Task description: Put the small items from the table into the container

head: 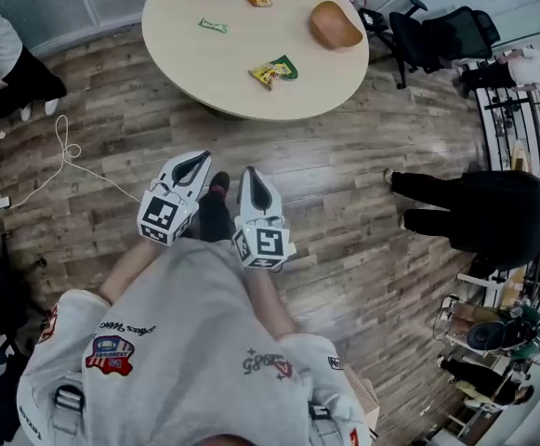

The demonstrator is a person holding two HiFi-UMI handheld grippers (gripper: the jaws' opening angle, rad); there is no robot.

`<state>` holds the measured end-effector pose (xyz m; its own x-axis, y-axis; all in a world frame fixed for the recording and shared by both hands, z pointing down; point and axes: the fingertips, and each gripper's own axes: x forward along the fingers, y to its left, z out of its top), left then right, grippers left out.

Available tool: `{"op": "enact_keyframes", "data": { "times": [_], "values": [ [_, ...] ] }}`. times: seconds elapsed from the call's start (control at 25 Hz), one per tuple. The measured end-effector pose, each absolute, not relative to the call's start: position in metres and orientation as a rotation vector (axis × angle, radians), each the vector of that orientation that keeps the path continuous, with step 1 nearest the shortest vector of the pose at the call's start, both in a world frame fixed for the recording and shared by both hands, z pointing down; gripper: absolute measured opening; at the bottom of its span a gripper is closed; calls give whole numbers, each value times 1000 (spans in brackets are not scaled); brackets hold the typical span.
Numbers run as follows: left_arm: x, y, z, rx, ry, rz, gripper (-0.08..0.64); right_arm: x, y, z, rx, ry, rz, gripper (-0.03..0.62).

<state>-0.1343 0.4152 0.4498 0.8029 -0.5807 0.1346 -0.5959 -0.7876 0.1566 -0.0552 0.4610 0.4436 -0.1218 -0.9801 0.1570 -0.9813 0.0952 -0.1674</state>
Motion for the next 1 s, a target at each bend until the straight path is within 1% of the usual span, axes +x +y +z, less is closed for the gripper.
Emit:
{"op": "enact_keyframes", "data": {
  "times": [0.52,0.76,1.0],
  "values": [
    [-73,240,446,2743,-1069,180,5,17,274,454,1930,-2388,379,2],
    [-56,178,452,2710,-1075,179,5,39,214,484,1915,-2323,440,2],
    [-39,104,470,2712,-986,198,5,60,152,513,1938,-2219,440,2]
  ]
}}
